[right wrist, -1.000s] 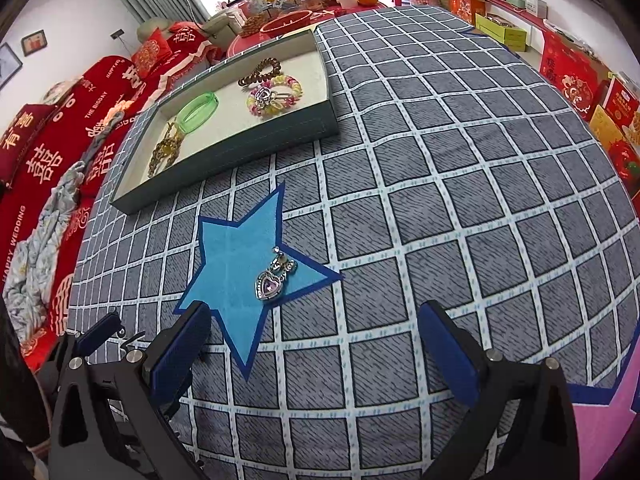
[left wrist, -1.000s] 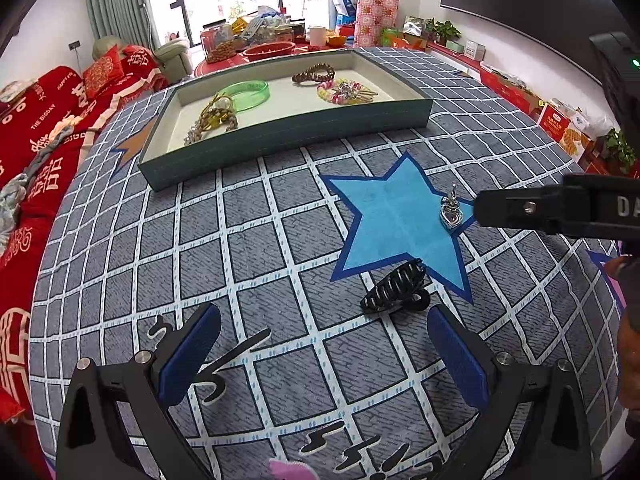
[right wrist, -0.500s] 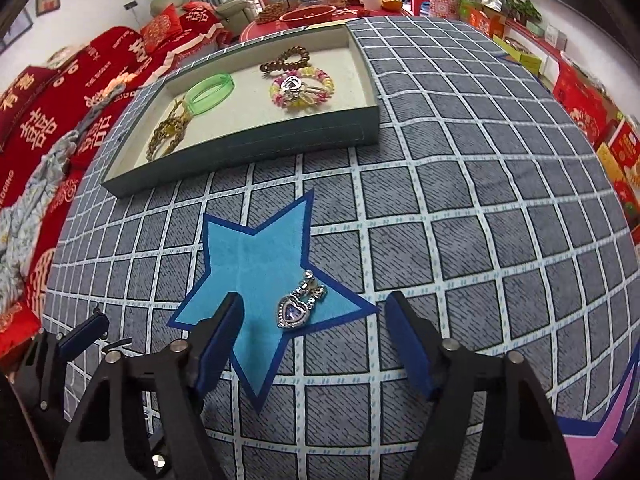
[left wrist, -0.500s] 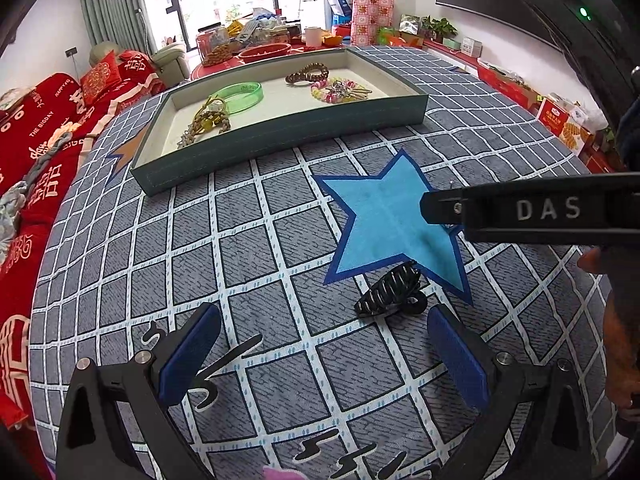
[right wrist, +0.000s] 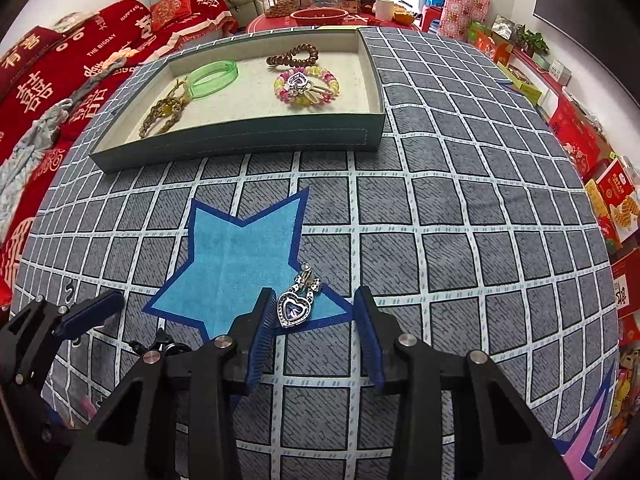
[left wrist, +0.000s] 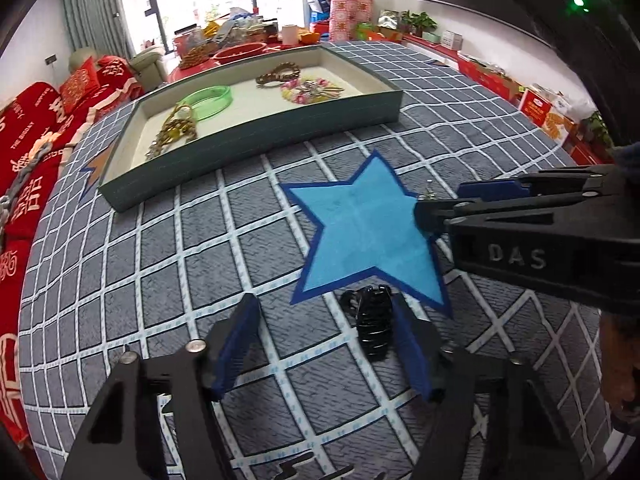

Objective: Organize jewelry
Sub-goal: 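Grasp the black claw clip with the left tool while the right tool grasps the heart pendant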

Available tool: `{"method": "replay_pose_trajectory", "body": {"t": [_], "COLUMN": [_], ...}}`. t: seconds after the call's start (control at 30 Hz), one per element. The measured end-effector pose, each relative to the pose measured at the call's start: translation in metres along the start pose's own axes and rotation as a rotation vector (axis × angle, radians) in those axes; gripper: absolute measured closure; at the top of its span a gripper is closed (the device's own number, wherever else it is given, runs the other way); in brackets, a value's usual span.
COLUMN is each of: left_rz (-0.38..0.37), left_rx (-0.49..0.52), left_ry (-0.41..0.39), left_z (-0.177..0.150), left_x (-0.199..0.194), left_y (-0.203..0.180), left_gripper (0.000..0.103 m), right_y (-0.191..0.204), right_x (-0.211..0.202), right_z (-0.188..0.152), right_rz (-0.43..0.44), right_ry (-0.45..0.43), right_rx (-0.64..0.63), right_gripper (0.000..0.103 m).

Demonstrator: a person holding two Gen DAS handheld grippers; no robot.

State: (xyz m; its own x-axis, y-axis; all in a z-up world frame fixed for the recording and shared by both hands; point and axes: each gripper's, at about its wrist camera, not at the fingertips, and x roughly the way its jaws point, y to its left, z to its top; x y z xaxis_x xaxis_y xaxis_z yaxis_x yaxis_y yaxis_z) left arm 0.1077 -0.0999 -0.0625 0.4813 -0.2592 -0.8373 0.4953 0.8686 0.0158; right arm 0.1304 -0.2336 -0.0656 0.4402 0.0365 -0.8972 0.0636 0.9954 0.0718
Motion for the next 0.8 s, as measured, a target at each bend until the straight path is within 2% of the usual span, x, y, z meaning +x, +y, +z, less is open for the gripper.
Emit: {"method": "replay_pose_trajectory", "body": {"t": [0.1, 0.33, 0.37, 0.4, 0.47, 0.5, 0.53, 0.57, 0.6, 0.8], "left_rz": [-0.029, -0.026, -0.026, -0.025, -0.023, -0.025, -0.025, -0.025, -0.030, -0.039], "left_rx": [0.003, -0.004, -0.005, -0.003, -0.002, -0.003, -0.003, -0.002, -0.006, -0.026], "left_ry": [0.003, 0.014, 0.014, 0.012, 0.014, 0.014, 0.012, 0.011, 0.012, 0.003], "left_z": [0.000, 0.000, 0.000, 0.000, 0.001, 0.000, 0.000, 0.000, 0.000, -0.002], "left_x": [-0.001, -0.003, -0.003, -0.004, -0.004, -0.004, -0.005, -0.005, -0.005, -0.010], "left_y": [-0.003, -0.004, -0.004, -0.004, -0.004, -0.004, -0.004, -0.003, -0.003, 0.001], "left_gripper": [0.041, 0.041, 0.047, 0.057, 0.060, 0.065, 0.072, 0.073, 0.073, 0.073], "right_y": [0.001, 0.008, 0.008, 0.008, 0.008, 0.008, 0.009, 0.009, 0.010, 0.009], "right_x": [0.000, 0.000, 0.000, 0.000, 0.000, 0.000, 0.000, -0.001, -0.001, -0.003], "right_z": [-0.001, -0.002, -0.002, -0.002, -0.002, -0.002, -0.002, -0.002, -0.003, -0.005], "right_rz": [-0.006, -0.045, -0.045, -0.044, -0.044, -0.045, -0.042, -0.038, -0.037, -0.014], "right_ry": [0.000, -0.003, -0.003, -0.003, -0.005, -0.006, -0.008, -0.011, -0.012, -0.017], "right_rx": [-0.007, -0.045, -0.043, -0.042, -0.042, -0.043, -0.045, -0.049, -0.050, -0.031], "right_gripper": [0.060, 0.060, 0.060, 0.060, 0.060, 0.062, 0.068, 0.073, 0.084, 0.084]}}
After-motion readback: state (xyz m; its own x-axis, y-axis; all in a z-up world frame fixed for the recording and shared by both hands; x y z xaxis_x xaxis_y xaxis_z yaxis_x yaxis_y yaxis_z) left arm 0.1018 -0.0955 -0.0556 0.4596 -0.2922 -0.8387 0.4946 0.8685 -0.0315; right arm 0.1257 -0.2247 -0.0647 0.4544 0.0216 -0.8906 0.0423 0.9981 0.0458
